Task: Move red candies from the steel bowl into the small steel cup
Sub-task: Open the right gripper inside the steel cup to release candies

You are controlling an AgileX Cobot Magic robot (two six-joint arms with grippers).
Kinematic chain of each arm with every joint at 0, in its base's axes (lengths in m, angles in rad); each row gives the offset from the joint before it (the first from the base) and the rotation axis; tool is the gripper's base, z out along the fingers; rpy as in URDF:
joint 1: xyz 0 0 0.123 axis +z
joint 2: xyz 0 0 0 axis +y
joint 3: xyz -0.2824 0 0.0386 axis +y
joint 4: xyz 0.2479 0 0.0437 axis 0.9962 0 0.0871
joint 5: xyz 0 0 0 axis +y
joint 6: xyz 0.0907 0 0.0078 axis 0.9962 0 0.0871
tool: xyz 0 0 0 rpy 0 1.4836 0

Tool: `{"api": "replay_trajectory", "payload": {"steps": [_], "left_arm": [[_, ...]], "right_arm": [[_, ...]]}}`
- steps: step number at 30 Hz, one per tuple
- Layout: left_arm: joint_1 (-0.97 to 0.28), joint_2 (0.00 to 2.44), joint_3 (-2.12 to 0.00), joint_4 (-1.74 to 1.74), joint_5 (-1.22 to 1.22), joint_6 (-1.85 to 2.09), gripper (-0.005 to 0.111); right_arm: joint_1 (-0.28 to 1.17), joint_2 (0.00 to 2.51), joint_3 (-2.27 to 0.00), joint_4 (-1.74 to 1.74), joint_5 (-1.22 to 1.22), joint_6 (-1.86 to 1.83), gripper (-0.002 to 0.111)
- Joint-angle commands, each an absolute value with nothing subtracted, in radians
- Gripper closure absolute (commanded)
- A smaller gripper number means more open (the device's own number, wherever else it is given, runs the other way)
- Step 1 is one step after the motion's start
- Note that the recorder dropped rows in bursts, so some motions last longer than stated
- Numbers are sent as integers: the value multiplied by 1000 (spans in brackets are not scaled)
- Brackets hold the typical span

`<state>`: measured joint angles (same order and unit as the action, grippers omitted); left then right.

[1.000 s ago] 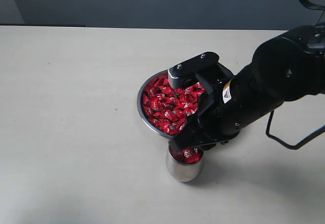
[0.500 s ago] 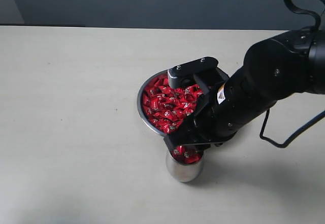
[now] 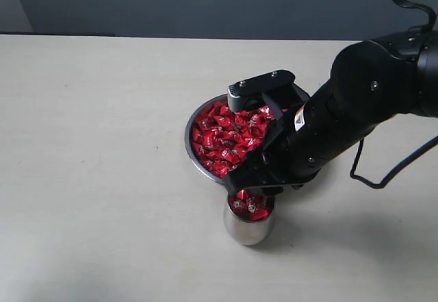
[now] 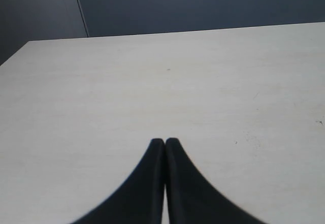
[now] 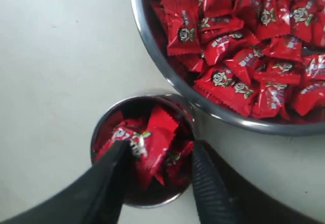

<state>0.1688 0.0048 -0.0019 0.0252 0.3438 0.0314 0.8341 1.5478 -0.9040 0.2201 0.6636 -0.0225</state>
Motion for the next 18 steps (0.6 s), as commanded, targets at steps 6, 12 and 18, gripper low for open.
{"api": "replay_trajectory", "payload": {"steps": [6, 12, 18], "left_arm": [[170, 0, 0, 27, 334, 29, 106], [170, 0, 0, 27, 334, 29, 106], [170, 0, 0, 27, 334, 29, 106]], "right_arm": [[837, 1559, -892, 183, 662, 25, 55], [845, 1559, -900, 169, 651, 56, 56], [826, 1553, -897, 181, 646, 31, 56]]}}
